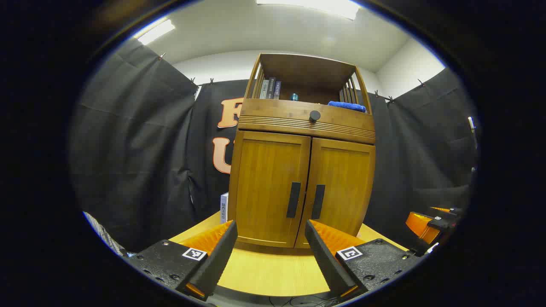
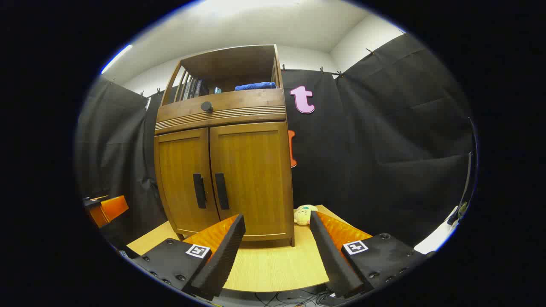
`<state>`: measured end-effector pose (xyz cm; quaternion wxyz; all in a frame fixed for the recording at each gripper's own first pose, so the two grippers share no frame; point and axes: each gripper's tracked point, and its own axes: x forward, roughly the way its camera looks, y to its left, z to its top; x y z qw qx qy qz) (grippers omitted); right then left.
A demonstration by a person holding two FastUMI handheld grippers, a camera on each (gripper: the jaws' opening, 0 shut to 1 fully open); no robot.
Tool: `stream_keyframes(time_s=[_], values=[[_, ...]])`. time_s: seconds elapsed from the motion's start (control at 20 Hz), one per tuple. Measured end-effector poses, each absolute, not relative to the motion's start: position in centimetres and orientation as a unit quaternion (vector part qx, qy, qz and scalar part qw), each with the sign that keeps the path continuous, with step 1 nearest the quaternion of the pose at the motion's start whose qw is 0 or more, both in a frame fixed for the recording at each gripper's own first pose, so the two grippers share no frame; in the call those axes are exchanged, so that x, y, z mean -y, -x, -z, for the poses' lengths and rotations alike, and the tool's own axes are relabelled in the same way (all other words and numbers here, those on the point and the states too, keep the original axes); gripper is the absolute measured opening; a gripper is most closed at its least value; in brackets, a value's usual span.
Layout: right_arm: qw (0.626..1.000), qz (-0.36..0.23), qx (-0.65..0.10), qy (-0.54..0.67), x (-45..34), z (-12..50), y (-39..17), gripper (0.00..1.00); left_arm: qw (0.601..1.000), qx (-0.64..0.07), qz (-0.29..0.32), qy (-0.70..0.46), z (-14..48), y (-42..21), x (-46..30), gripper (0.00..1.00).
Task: Open the right door of the double-door shoe cabinet with the right hand, and open the left door with the left hand.
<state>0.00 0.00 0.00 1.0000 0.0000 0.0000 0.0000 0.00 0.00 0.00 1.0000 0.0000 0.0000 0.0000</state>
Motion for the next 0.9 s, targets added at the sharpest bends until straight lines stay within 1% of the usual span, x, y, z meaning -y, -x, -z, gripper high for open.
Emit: stream_keyframes(time_s=[0.05,0.15,0.2,0.4,0.45,0.55,0.75,0.8,0.9], values=[[1.0,-0.002,0.001,0.004,0.3,0.1,0.0,0.92,1.0,0.0,-0.002,0.0,0.0,-0.1,0.3,0.96],[1.0,-0.005,0.0,0.007,0.8,0.3,0.0,0.92,1.0,-0.003,-0.006,-0.002,0.2,-0.1,0.8,0.96],[1.0,-0.009,-0.001,0.007,0.9,0.3,0.0,0.92,1.0,-0.004,-0.004,-0.003,0.4,0.1,1.1,0.94],[1.0,-0.009,-0.003,0.004,1.2,0.3,-0.3,0.92,1.0,-0.006,-0.002,-0.013,0.4,0.0,1.7,0.98],[1.0,-0.009,-0.002,0.004,1.1,0.3,-0.3,0.92,1.0,-0.004,0.0,-0.013,0.2,0.0,1.8,0.96],[1.0,-0.008,-0.004,0.005,0.8,0.4,-0.5,0.92,1.0,-0.003,0.003,-0.015,0.2,-0.4,1.7,0.94],[1.0,-0.004,-0.004,0.007,0.0,0.5,-1.1,0.92,1.0,-0.006,0.007,-0.017,0.2,-1.3,1.2,0.94],[1.0,-0.005,-0.005,0.01,-0.5,0.6,-1.4,0.92,1.0,-0.005,0.008,-0.018,0.0,-1.5,1.0,0.96],[1.0,-0.011,-0.004,0.015,-1.7,0.5,-2.0,0.92,1.0,-0.002,0.006,-0.022,-0.2,-2.0,0.4,0.96]])
